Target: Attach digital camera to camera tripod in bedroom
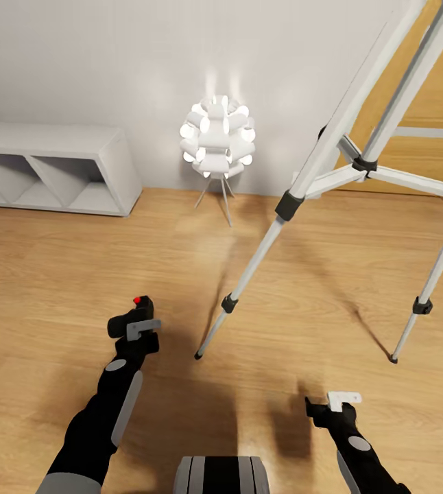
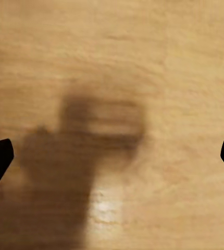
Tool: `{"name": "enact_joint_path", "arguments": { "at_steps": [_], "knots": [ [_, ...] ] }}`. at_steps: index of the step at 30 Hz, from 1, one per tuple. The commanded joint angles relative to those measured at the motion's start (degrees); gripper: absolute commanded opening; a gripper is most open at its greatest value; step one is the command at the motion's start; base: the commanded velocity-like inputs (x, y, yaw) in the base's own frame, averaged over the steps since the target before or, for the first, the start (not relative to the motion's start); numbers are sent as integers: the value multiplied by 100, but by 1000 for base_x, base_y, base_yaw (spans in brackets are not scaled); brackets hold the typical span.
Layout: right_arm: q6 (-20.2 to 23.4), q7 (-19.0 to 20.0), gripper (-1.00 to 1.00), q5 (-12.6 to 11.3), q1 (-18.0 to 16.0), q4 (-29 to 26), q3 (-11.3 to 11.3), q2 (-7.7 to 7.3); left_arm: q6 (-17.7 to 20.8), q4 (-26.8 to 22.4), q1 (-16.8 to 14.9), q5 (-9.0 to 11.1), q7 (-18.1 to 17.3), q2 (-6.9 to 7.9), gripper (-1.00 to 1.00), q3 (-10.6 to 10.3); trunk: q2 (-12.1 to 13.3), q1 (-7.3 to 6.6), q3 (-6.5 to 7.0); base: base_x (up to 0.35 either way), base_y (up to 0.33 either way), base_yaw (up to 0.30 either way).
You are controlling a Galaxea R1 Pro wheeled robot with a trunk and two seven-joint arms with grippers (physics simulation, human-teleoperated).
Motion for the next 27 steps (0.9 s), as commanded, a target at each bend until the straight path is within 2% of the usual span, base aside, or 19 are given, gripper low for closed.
{"name": "enact_joint_path", "arguments": {
  "at_steps": [1, 2, 6, 7, 8, 9, 13, 14, 17, 21, 23, 25, 27],
  "knots": [
    [23, 136, 100, 42, 0, -21, -5, -13, 35, -27, 9, 97, 19, 19, -100, -2, 0, -3, 19, 0, 0, 0],
    [64, 480, 100, 34, 6, -52, -16, -66, 47, -81, 52, 226, 12, 67, -100, -1, 2, -6, 41, 0, 0, 0],
    [272, 1357, 100, -15, 19, -96, -34, -283, 68, -242, 249, 503, 3, 184, -100, -4, 7, -16, 130, 0, 0, 0],
    [449, 1884, 100, -31, 22, -109, -42, -420, 72, -342, 398, 672, -3, 244, -100, -5, 8, -19, 152, 0, 0, 0],
    [547, 2166, 100, -36, 23, -113, -47, -487, 72, -393, 477, 766, -6, 272, -100, -6, 10, -21, 174, 0, 0, 0],
    [914, 3282, 100, -48, 26, -124, -108, -704, 66, -540, 788, 1179, -61, 374, -100, -7, 11, -24, 196, 0, 0, 0],
    [1128, 4133, 100, -49, 27, -129, -363, -806, 53, -583, 1039, 1550, -184, 484, -100, -7, 16, -34, 285, 0, 0, 0],
    [1177, 4404, 100, -43, 27, -130, -536, -834, 36, -569, 1144, 1703, -280, 538, -100, -7, 18, -37, 307, 0, 0, 0],
    [1219, 4648, 100, -33, 28, -131, -764, -859, 9, -505, 1287, 1890, -455, 589, -100, -8, 22, -45, 374, 0, 0, 0],
    [1254, 4822, 100, -20, 28, -132, -961, -878, -41, -286, 1470, 2095, -701, 612, -100, -9, 27, -55, 462, 0, 0, 0],
    [1261, 4853, 100, -15, 28, -132, -997, -882, -69, -134, 1509, 2158, -759, 608, -100, -12, 30, -60, 507, 0, 0, 0],
    [1272, 4883, 100, 2, 28, -132, -1031, -884, -185, 330, 1551, 2240, -825, 599, -100, -20, 32, -65, 551, 0, 0, 0],
    [1275, 4886, 100, 7, 28, -132, -1038, -884, -294, 543, 1561, 2263, -846, 599, -100, -20, 35, -70, 595, 0, 0, 0]
  ]
}}
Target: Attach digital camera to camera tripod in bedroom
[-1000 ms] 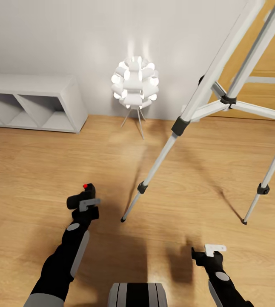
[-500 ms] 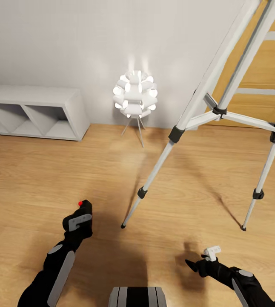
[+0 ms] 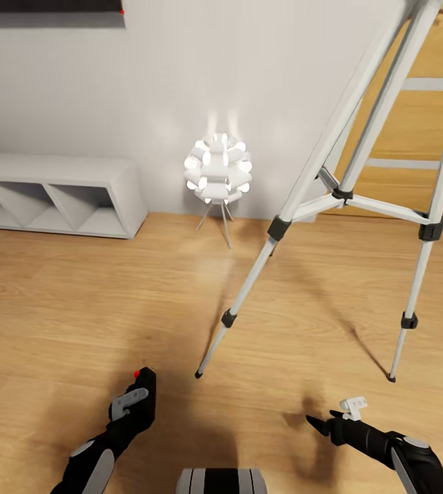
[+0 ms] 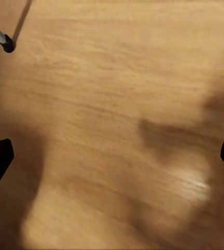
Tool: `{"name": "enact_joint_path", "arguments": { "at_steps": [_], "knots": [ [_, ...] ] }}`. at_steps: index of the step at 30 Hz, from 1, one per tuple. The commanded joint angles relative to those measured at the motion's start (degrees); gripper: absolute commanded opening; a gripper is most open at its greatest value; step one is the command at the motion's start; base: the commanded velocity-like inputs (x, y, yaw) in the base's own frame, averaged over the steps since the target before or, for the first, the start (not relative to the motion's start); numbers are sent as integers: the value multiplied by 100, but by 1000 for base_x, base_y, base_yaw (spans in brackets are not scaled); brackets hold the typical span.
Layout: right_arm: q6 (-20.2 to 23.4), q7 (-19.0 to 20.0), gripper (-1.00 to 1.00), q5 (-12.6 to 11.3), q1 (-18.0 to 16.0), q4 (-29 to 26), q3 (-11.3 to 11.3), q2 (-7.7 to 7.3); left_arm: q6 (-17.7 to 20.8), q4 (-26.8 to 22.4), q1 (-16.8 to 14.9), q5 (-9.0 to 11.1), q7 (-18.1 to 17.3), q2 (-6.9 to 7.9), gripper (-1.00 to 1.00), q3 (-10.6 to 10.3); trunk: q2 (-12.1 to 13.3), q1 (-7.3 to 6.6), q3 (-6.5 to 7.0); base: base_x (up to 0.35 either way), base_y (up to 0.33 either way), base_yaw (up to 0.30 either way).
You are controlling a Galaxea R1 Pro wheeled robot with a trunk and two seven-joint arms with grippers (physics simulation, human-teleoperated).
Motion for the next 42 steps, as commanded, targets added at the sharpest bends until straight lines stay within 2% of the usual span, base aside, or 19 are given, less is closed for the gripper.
{"name": "enact_joint_path", "arguments": {
  "at_steps": [1, 7, 10, 16, 19, 24, 42],
  "knots": [
    [39, 38, 100, 40, -3, -6, -29, 4, -115, 151, 5, 67, 17, 3, -100, -4, 0, -4, 19, 0, 0, 0],
    [41, 19, 100, 41, -3, -4, -40, 8, -633, 430, 15, 128, 2, 20, -100, 5, 8, -19, 152, 0, 0, 0],
    [42, 13, 100, 42, -3, -3, -44, 16, -724, 521, 16, 143, 3, 24, -100, 11, 12, -27, 218, 0, 0, 0],
    [42, -25, 100, 43, -3, -1, -34, 56, -779, 791, 17, 254, 1, 28, -100, 35, 20, -42, 351, 0, 0, 0],
    [36, -38, 100, 42, -3, -1, -24, 76, -791, 882, 17, 473, -4, 34, -100, 48, 24, -50, 418, 0, 0, 0],
    [34, -42, 100, 42, -3, 0, -27, 83, -799, 907, 17, 667, -8, 34, -100, 38, 30, -63, 528, 0, 0, 0],
    [41, -44, 100, 26, -3, 24, -25, 86, -817, 907, 17, 734, -2, 26, -100, 9, 55, -109, 927, 0, 0, 0]
  ]
}}
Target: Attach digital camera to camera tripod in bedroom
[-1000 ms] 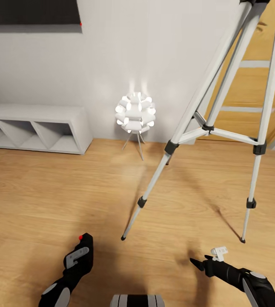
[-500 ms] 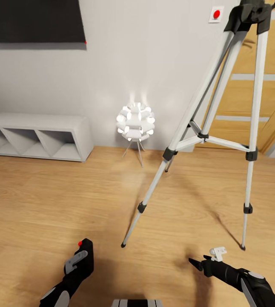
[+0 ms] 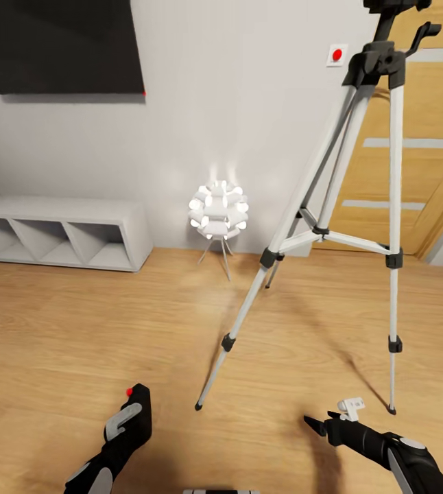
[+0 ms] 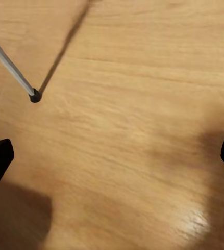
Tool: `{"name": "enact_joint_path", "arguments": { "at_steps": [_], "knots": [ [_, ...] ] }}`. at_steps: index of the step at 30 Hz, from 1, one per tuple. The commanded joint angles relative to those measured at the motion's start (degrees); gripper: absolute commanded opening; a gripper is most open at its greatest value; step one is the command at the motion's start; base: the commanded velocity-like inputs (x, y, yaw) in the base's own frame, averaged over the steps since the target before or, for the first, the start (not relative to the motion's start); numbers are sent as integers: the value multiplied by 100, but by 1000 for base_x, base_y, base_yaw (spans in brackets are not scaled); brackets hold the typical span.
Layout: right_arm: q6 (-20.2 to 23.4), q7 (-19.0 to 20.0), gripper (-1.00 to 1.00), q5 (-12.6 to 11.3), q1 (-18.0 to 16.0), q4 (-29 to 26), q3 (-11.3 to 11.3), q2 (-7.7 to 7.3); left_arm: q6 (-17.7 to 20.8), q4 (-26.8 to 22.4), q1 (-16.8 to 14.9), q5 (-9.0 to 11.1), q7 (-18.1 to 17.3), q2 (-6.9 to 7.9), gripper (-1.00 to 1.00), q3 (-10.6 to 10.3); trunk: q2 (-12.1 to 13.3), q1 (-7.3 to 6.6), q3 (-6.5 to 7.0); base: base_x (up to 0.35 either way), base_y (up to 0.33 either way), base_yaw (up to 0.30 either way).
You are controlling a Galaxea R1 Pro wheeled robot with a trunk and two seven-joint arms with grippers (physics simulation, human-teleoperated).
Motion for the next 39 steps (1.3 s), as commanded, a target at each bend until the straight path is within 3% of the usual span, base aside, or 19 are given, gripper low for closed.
{"name": "enact_joint_path", "arguments": {
  "at_steps": [1, 39],
  "knots": [
    [37, 40, 100, 36, -3, -6, -26, 4, 32, -14, 0, 46, 23, 2, -100, -2, 0, -3, 18, 0, 0, 0],
    [38, -44, 100, 47, -3, 54, -19, 1, 29, 19, 0, 42, 32, -4, -100, 8, 50, -101, 860, 0, 0, 0]
  ]
}}
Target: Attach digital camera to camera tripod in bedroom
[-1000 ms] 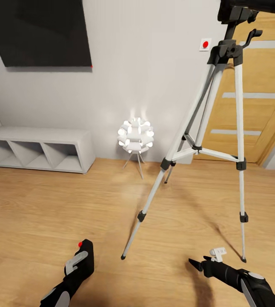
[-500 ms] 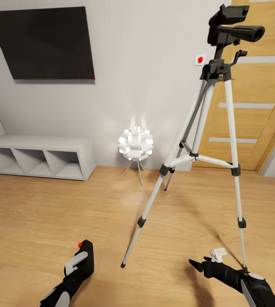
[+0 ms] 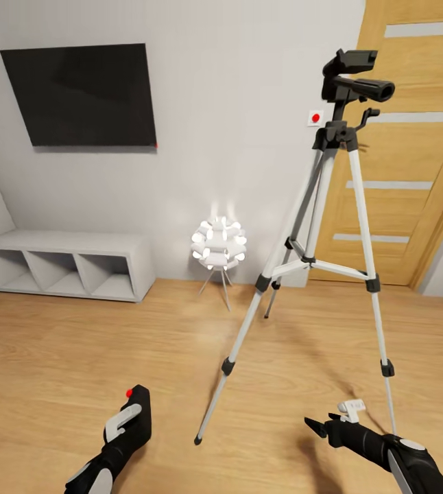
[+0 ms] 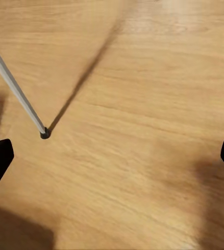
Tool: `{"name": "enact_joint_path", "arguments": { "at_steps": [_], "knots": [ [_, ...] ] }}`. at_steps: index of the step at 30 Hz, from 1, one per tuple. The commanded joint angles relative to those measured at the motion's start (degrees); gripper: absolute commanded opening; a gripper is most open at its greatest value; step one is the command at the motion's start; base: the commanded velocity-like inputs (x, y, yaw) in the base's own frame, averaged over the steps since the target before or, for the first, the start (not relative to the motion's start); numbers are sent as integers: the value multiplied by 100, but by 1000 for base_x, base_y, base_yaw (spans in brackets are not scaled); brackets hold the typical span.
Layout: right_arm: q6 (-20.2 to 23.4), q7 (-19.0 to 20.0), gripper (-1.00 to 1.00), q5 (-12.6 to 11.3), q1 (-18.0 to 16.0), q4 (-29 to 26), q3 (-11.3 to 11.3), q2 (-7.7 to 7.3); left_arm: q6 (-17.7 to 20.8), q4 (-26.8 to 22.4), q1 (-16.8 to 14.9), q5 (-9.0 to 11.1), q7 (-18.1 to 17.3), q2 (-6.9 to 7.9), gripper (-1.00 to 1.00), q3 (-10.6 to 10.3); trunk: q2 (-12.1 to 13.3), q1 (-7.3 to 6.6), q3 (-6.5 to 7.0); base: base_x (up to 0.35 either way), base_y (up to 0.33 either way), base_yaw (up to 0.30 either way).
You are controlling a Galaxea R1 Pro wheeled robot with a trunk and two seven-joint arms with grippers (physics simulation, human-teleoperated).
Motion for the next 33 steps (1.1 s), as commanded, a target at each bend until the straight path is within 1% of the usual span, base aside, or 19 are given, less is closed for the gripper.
{"name": "enact_joint_path", "arguments": {
  "at_steps": [1, 14, 28, 33],
  "knots": [
    [36, 38, 100, 39, -3, -9, -25, 5, 31, -16, -1, 44, 23, 1, -100, -4, -1, -4, 17, 0, 0, 0],
    [36, 20, 100, 44, -3, -9, -25, 5, 31, -38, -1, 44, 20, 6, -100, -6, 17, -37, 305, 0, 0, 0],
    [36, 21, 100, 29, -3, -9, -25, 5, 31, -32, -1, 44, 16, 6, -100, -6, 578, -345, 556, 0, 0, 0],
    [36, 23, 100, 58, -3, -9, -25, 5, 31, -22, -1, 44, 19, 2, -100, -6, 779, -454, 646, 0, 0, 0]
  ]
}}
